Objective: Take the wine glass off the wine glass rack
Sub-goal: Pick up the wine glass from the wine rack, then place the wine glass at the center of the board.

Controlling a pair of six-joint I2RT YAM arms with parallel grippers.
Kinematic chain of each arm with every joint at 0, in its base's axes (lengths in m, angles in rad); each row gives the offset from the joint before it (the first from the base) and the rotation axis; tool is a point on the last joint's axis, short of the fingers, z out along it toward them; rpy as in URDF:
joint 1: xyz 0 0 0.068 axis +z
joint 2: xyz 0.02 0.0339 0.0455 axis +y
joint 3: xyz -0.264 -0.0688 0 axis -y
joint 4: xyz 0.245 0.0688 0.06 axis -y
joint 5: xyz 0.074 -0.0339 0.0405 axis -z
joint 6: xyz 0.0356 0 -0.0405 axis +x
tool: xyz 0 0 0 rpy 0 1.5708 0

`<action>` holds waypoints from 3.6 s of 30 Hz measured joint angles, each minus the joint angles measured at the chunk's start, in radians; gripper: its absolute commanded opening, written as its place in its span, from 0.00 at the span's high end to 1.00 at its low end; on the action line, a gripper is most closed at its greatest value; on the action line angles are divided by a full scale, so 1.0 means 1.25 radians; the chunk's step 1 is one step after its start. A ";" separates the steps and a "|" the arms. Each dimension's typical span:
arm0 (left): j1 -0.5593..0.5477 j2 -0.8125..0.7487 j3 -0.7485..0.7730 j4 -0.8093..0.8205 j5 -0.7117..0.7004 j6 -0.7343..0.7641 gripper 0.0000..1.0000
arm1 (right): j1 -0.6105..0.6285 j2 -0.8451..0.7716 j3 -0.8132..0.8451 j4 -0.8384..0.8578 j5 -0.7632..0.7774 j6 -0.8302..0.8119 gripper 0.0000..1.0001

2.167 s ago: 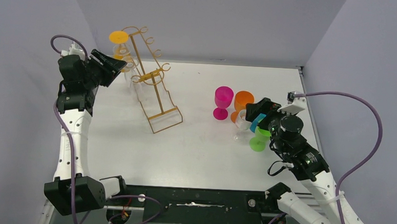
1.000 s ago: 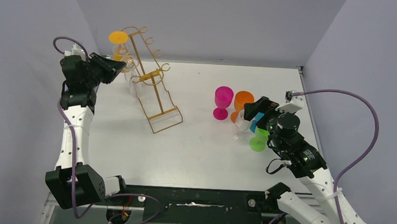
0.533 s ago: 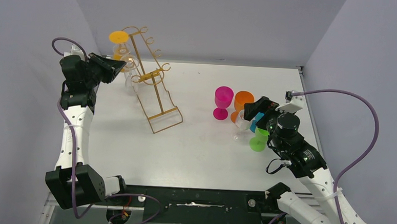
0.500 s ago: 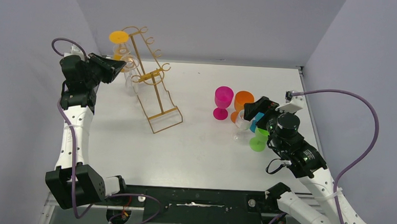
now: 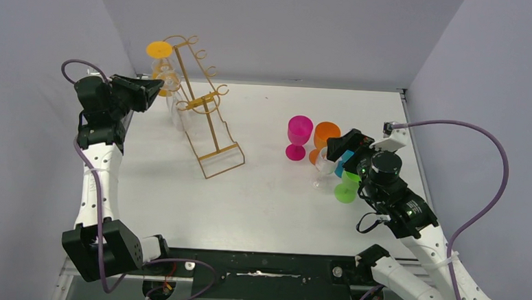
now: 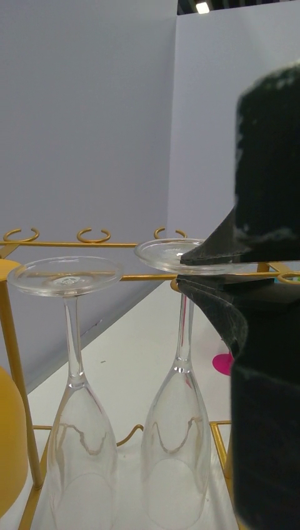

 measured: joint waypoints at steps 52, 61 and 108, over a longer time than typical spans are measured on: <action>-0.015 -0.198 -0.032 -0.276 -0.367 0.212 1.00 | 0.000 0.037 0.000 0.007 -0.007 0.020 0.02; -0.166 -0.271 -0.182 -0.342 -0.394 0.323 1.00 | 0.000 0.056 0.000 0.018 -0.013 0.024 0.02; -0.708 -0.272 -0.250 -0.113 0.079 0.658 1.00 | 0.007 0.214 -0.034 0.348 -0.667 0.004 0.12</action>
